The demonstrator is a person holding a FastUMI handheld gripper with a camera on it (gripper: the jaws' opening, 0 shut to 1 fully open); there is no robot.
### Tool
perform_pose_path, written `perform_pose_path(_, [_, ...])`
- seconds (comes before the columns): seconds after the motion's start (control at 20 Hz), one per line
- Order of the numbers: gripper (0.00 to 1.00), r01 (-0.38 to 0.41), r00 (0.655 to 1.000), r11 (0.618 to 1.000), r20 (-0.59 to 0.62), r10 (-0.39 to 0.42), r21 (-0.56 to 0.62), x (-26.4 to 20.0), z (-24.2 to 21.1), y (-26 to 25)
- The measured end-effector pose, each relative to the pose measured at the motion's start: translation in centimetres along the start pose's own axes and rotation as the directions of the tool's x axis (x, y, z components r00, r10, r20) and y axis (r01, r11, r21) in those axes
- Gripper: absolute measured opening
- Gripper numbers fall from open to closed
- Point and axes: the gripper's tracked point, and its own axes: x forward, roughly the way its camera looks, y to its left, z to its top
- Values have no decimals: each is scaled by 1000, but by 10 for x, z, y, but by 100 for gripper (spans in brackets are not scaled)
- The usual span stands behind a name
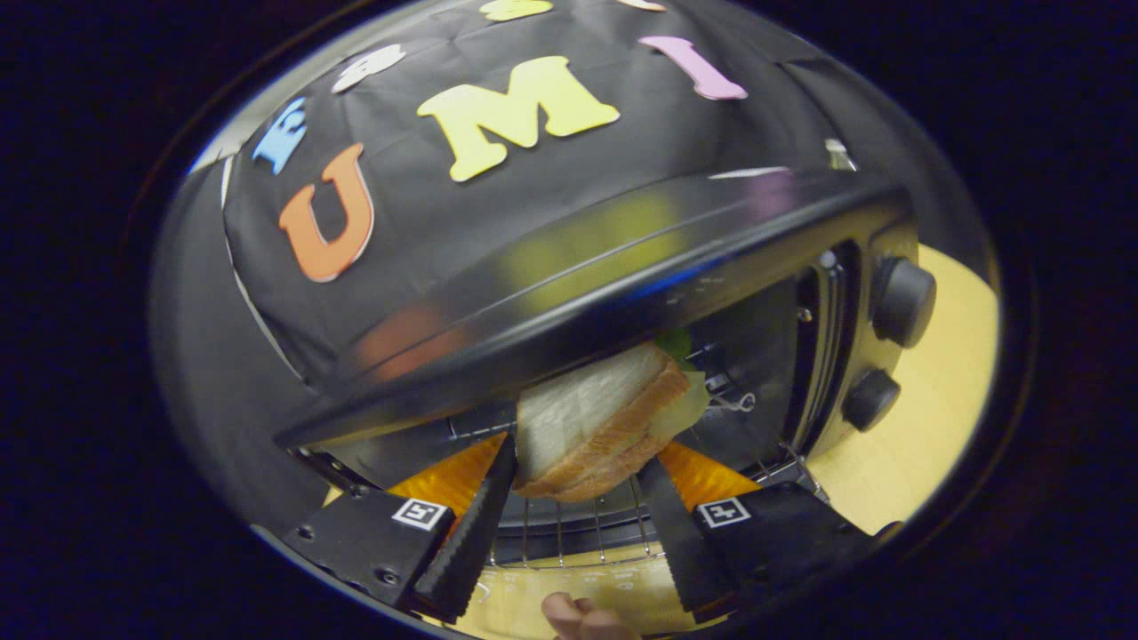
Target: Open the toaster oven, put the food inside, and close the toaster oven door.
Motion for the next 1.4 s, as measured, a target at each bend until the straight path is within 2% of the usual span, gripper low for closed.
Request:
perform_pose_path(0.1, [92,37,999,993,-33,-41,-112,-1,-10,4])
perform_pose_path(0.2, [97,88,995,981,-34,-95,-171,-1,-14,2])
perform_pose_path(0.4, [97,103,988,973,-92,-124,-206,-6,-26,1])
perform_pose_path(0.6, [95,149,980,929,-71,-183,-340,-24,-36,-5])
perform_pose_path(0.75, [98,146,974,937,-122,-193,-318,-47,-53,-5])
perform_pose_path(0.85, [98,157,974,938,-111,-199,-308,-59,-53,-8])
perform_pose_path(1.0, [98,115,972,944,-159,-171,-310,-88,-70,1])
perform_pose_path(1.2, [98,127,971,918,-139,-192,-376,-133,-78,5])
perform_pose_path(1.4, [98,129,974,916,-124,-188,-379,-165,-83,12])
